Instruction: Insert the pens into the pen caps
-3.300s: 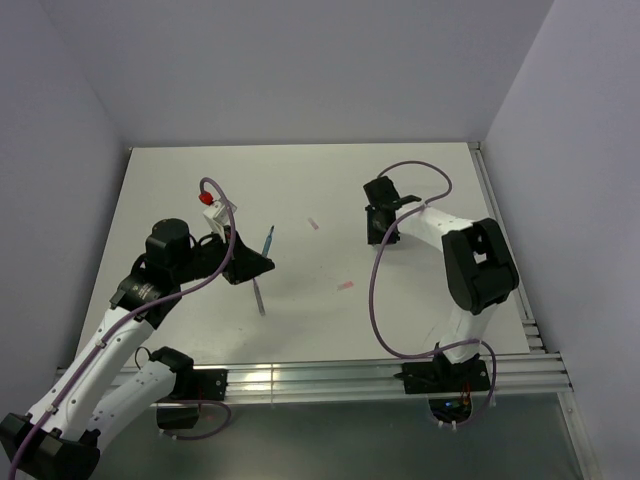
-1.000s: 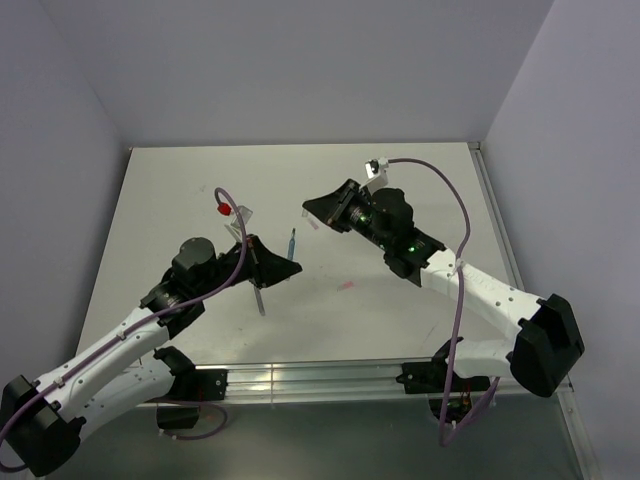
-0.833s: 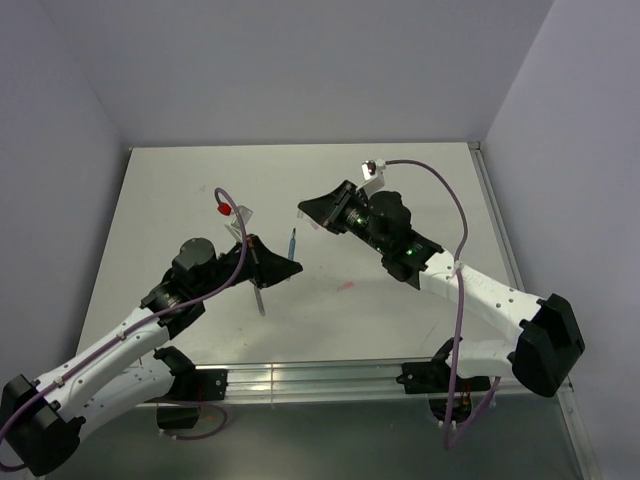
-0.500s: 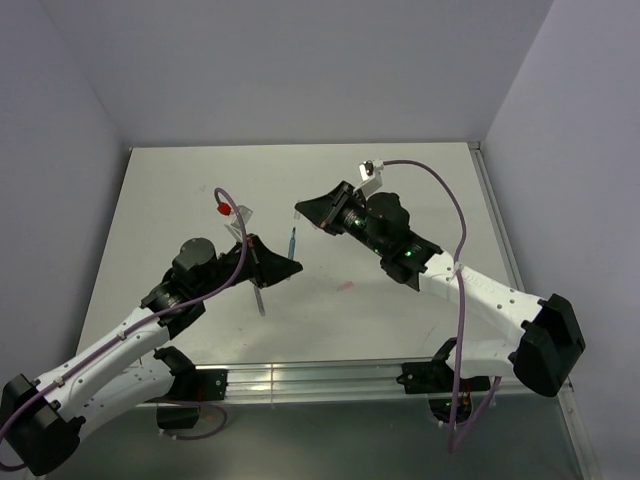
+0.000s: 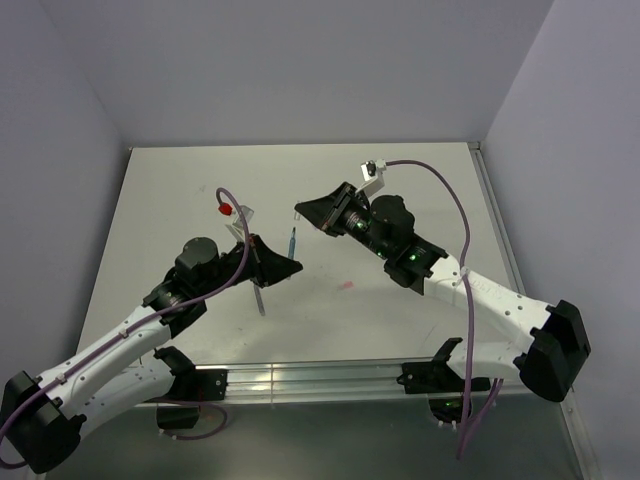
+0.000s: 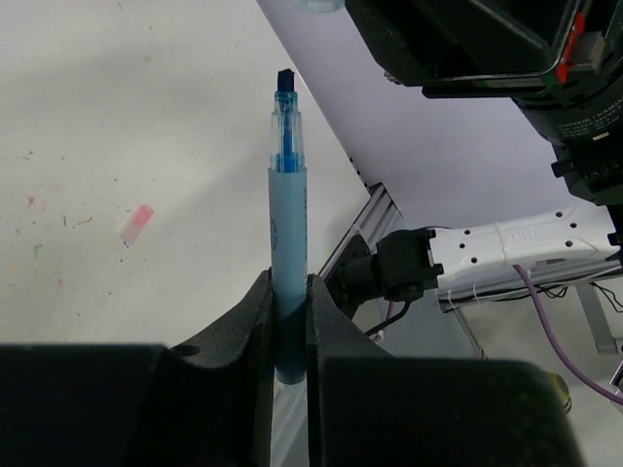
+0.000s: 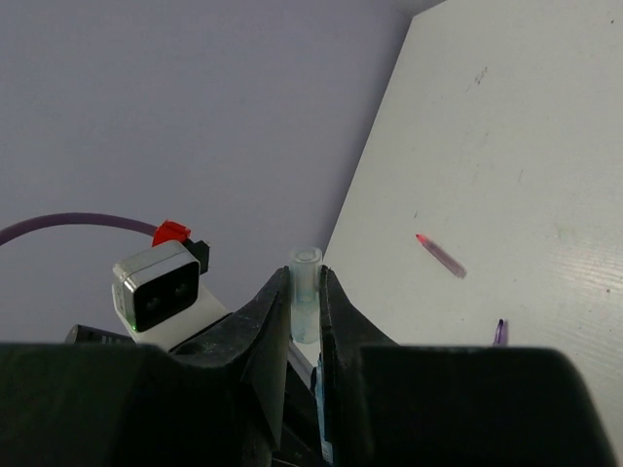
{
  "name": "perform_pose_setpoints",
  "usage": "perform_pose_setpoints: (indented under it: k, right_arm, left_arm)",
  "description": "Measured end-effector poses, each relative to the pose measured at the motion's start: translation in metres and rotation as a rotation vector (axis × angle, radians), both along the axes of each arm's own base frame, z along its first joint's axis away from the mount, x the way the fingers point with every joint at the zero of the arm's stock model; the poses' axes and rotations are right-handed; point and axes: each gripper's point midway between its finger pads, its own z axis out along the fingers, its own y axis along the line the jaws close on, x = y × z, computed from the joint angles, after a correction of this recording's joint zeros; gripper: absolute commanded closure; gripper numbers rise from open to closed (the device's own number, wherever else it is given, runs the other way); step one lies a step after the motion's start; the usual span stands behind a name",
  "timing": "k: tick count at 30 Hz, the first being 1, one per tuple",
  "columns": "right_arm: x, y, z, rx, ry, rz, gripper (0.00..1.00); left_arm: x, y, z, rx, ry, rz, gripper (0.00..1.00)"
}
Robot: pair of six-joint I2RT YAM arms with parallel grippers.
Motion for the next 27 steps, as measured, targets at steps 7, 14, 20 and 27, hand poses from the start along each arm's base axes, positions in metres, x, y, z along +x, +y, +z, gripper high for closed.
perform_pose_setpoints:
  k: [7, 14, 20, 27]
  right_arm:
    - [-0.003, 0.001, -0.004, -0.020, 0.000, 0.008, 1.00]
    - [-0.004, 0.002, -0.007, -0.034, 0.003, 0.008, 1.00]
    - [-0.006, 0.003, -0.011, -0.056, 0.002, 0.010, 1.00]
    - [-0.005, 0.006, -0.019, -0.075, 0.012, 0.008, 1.00]
  left_arm:
    - [0.001, 0.000, -0.001, 0.003, 0.000, 0.003, 1.00]
    - [0.001, 0.001, -0.003, 0.012, 0.003, 0.008, 1.00]
    - [0.002, 0.001, -0.005, 0.020, -0.002, 0.008, 1.00]
    - [0.002, 0.002, -0.006, 0.026, 0.000, 0.008, 1.00]
